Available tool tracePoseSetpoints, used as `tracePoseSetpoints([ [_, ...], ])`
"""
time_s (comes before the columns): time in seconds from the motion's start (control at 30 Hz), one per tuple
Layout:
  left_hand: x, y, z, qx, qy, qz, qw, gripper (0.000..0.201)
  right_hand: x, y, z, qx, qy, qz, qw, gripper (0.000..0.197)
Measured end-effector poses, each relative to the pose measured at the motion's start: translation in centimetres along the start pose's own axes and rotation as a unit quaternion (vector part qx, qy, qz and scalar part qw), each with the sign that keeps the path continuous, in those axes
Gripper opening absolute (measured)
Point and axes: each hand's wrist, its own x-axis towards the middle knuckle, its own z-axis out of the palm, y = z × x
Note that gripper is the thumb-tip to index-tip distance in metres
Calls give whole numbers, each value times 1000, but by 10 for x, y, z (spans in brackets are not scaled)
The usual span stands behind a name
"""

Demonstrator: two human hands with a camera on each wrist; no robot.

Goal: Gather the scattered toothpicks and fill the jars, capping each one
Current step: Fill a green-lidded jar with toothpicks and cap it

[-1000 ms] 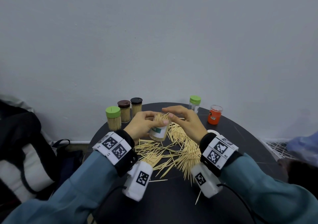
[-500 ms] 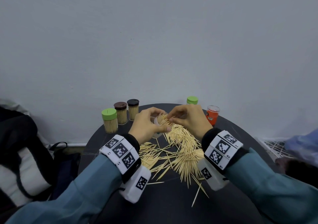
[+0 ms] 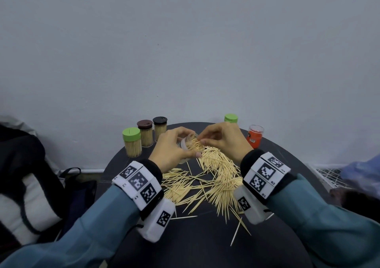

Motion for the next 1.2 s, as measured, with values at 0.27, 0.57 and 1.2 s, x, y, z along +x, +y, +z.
tracePoseSetpoints([
  [0.27, -4, -6, -1, 17, -1, -14, 1000, 57, 3, -3, 4, 11, -14, 6, 1000, 31],
  [0.57, -3, -5, 3, 15, -50, -26, 998, 59, 8, -10, 8, 7, -85, -15, 996, 45],
  [1.2, -7, 5, -5, -30, -50, -33, 998, 56, 6, -12, -4, -98, -47, -45, 993, 18],
])
